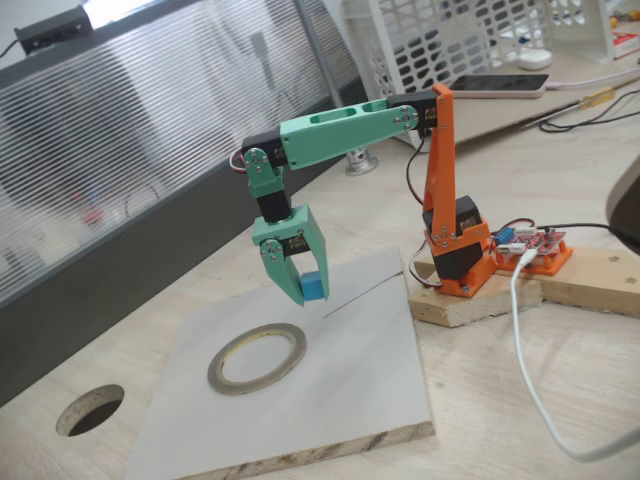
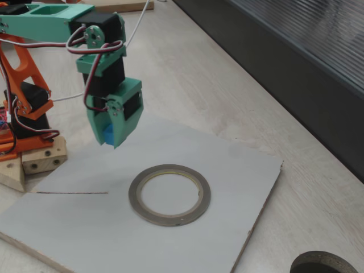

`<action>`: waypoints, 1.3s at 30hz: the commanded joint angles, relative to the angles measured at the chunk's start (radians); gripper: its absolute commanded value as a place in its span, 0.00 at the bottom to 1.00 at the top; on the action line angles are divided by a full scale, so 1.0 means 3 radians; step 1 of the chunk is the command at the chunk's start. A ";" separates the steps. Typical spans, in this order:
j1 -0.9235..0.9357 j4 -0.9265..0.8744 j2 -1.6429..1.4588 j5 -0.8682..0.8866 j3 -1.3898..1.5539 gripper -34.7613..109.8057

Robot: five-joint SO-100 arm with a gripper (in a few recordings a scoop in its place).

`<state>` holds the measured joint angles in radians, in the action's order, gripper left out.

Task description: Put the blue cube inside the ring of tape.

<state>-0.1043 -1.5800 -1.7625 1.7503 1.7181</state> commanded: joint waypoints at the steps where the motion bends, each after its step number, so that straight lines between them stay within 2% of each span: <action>1: 0.0133 0.0005 -0.0169 0.0015 -0.0020 0.26; 15: 0.0102 0.0015 -0.0097 0.0015 -0.0061 0.26; 26: 0.0102 0.0020 0.0409 0.0015 -0.0118 0.26; 39: 0.0097 0.0015 0.1104 0.0015 -0.1197 0.26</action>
<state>-0.0614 -1.5723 -1.4419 1.7503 1.4358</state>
